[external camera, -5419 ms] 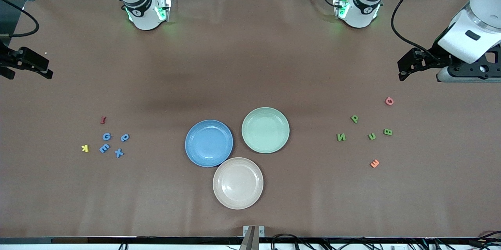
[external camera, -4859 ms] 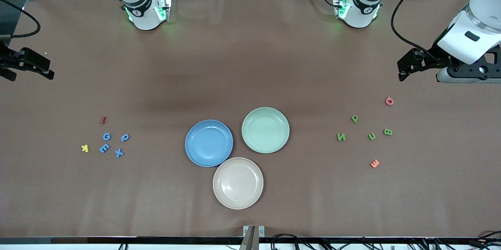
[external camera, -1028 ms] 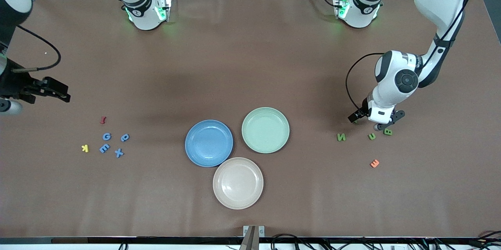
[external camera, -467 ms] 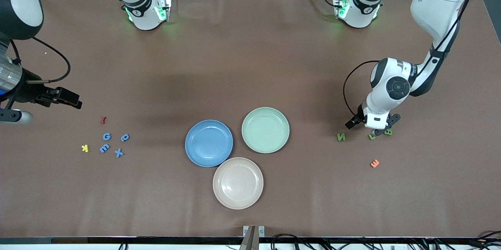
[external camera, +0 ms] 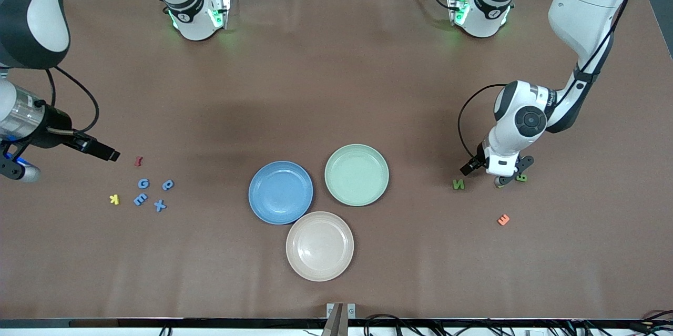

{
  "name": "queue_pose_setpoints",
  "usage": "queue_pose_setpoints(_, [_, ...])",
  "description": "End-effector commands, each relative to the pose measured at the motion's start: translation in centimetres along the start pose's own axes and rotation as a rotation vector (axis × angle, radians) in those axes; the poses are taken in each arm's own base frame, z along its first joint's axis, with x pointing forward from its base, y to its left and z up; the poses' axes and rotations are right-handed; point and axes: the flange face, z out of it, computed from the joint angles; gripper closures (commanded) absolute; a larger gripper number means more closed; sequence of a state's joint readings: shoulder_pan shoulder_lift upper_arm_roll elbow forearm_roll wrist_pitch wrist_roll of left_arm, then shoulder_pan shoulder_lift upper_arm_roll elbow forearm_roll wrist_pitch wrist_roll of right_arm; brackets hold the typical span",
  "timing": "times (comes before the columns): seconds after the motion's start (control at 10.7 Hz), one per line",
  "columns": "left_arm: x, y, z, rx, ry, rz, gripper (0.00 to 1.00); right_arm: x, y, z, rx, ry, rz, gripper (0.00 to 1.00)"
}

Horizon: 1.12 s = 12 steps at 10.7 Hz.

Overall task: Sort letters by color into matching plates
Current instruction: 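Grasp the green p with the left gripper while the right gripper reaches, then set the p on the green plate while the right gripper grasps blue a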

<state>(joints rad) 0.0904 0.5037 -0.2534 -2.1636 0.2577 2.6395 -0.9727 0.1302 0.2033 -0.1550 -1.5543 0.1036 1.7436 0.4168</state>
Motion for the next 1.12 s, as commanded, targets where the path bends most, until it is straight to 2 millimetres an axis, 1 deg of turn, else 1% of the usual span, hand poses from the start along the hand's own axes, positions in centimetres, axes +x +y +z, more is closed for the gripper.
queue_pose_setpoints(0.0, [-0.1, 0.1, 0.1, 0.009, 0.017, 0.002, 0.0, 0.6, 0.5, 2.1, 0.006, -0.023, 0.149, 0.0])
queue_pose_setpoints(0.19, [-0.2, 0.0, 0.2, 0.01, 0.016, 0.004, 0.0, 1.1, 0.4, 4.8, 0.001, -0.021, 0.269, 0.0])
queue_pose_setpoints(0.47, [-0.4, -0.3, 0.2, 0.014, 0.013, 0.007, 0.0, 1.5, 1.1, 8.9, 0.032, 0.002, 0.452, 0.0])
queue_pose_setpoints(0.56, [-0.4, -0.4, 0.2, 0.015, 0.012, 0.007, 0.0, 1.9, 0.9, 10.3, 0.037, 0.0, 0.508, 0.0])
queue_pose_setpoints(0.65, [-0.4, -0.4, 0.2, 0.016, 0.014, 0.013, 0.0, 2.4, 0.7, 12.2, 0.031, -0.001, 0.568, 0.0])
queue_pose_setpoints(0.75, [-0.5, -0.3, 0.2, 0.016, 0.014, 0.014, 0.57, 2.7, 0.9, 14.5, 0.023, -0.002, 0.605, 0.0])
queue_pose_setpoints(0.84, [-0.6, -0.3, 0.0, 0.016, 0.016, 0.016, 1.0, 2.8, 1.1, 16.7, 0.022, -0.003, 0.613, 0.0])
queue_pose_setpoints(1.03, [-0.9, -0.6, 0.0, 0.021, 0.014, 0.018, 1.0, 3.3, 2.2, 20.8, 0.01, -0.021, 0.627, 0.0])
